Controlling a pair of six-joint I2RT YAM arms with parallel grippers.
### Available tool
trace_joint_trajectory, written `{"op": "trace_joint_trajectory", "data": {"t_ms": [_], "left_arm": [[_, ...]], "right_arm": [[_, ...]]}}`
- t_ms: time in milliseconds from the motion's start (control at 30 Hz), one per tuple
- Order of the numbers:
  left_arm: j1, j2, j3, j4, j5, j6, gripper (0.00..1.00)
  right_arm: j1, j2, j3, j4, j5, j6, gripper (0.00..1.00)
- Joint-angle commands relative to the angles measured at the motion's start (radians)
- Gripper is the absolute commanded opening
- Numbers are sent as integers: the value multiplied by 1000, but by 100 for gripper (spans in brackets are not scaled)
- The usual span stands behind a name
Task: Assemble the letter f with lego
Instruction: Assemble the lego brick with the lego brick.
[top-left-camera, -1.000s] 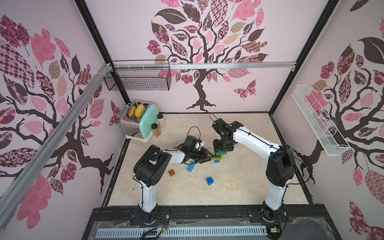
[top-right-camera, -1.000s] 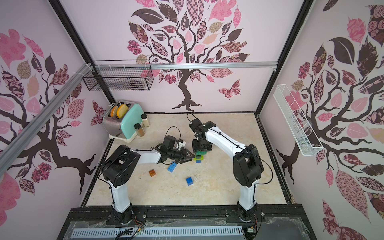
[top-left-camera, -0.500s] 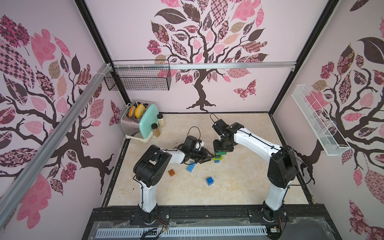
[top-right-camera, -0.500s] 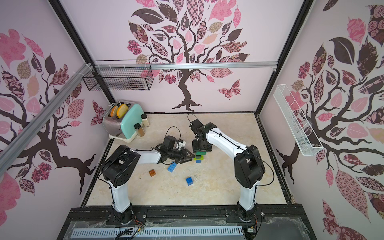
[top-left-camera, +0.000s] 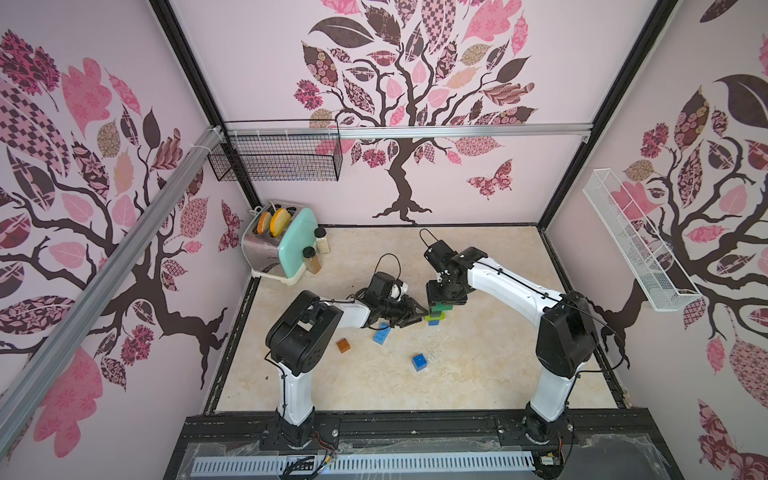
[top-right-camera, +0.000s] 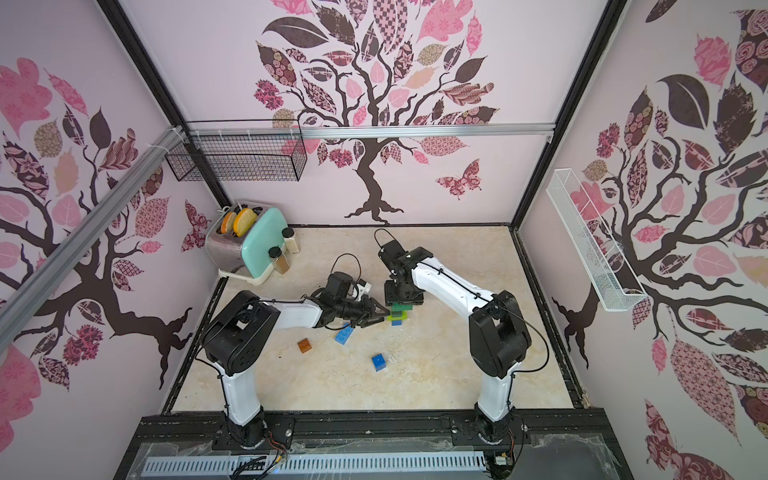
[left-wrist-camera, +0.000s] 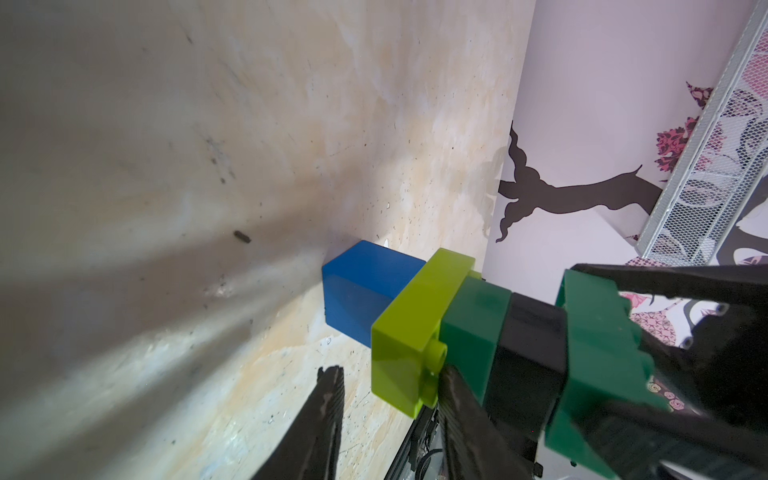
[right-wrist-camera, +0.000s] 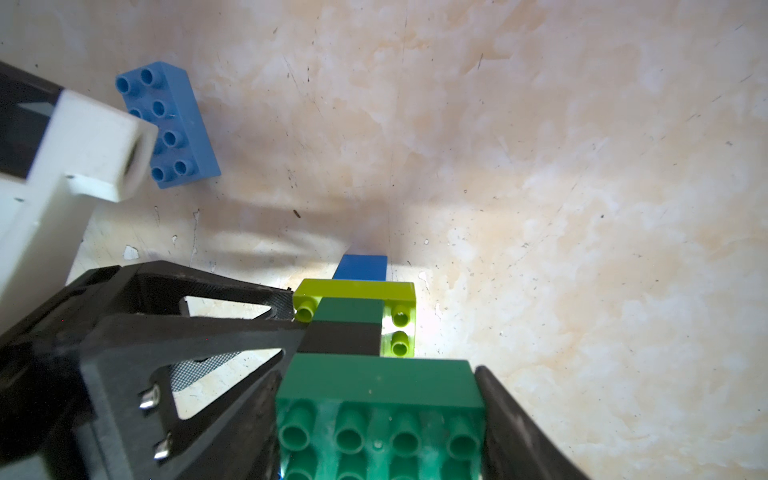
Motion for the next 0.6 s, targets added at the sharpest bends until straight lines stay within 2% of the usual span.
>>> {"op": "trace_joint_trajectory", "data": {"t_ms": [0,233,567], "left_arm": [[-2,24,-40,-139,-86,10,40],[-2,15,-23,-152,-80,30,43],[-1,-5,2,-183,-82,73,48]], "right_arm": [[5,9,-44,-39,34,-4,61],[6,14,-113,-2,46,-13,60],[6,50,-98,-22,51,-27,59]]}}
